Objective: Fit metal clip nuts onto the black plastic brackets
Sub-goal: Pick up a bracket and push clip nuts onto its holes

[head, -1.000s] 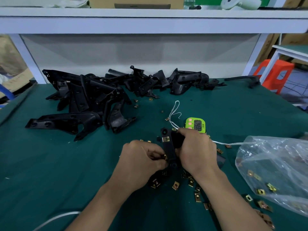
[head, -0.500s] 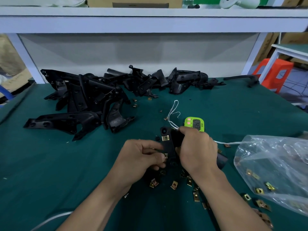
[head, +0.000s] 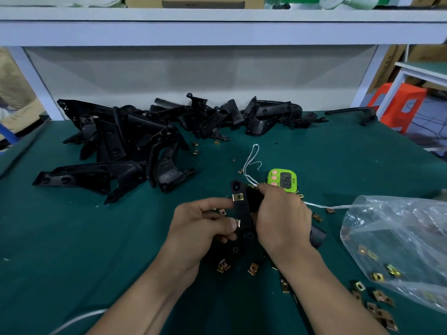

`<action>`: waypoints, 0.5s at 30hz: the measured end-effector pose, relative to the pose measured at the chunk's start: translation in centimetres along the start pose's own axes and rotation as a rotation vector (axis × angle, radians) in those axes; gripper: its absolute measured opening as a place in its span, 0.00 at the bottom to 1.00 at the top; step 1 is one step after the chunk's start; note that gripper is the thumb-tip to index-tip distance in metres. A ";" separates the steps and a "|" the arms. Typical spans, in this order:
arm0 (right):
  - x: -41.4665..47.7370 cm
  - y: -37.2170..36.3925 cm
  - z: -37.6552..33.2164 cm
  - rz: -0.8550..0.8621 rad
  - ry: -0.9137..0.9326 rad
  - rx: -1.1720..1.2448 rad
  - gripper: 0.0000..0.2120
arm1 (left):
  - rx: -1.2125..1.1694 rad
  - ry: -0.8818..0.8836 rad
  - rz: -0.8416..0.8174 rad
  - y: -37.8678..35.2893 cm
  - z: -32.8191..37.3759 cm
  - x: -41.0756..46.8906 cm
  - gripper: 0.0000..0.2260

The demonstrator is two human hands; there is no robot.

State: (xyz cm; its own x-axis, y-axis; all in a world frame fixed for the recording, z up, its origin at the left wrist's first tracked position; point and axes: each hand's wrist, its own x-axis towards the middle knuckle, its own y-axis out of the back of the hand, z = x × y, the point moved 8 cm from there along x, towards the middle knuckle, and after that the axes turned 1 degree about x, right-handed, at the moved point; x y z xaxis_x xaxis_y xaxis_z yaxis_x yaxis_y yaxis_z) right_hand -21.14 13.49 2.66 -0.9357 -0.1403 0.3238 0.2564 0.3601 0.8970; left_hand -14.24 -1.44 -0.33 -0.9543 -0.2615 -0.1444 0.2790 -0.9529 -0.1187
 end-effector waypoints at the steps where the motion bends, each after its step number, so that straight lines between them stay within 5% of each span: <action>1: 0.0 0.0 -0.1 -0.002 -0.004 -0.007 0.12 | -0.025 0.007 0.037 0.1 -0.1 -0.1 0.14; 8: -0.1 0.2 -0.1 0.017 -0.032 -0.033 0.12 | -0.165 0.039 0.215 0.6 -1.1 -0.6 0.14; 15: 0.0 0.1 0.7 0.031 -0.067 -0.049 0.15 | -0.159 0.033 0.160 -0.5 -1.2 -1.0 0.15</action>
State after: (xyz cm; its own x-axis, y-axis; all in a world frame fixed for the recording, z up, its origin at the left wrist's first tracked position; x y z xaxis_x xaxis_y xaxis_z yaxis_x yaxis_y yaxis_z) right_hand -21.24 14.15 2.58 -0.9408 -0.0669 0.3322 0.2955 0.3179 0.9009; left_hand -13.31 -0.57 -1.27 -0.8932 -0.3999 -0.2058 0.4426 -0.8628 -0.2442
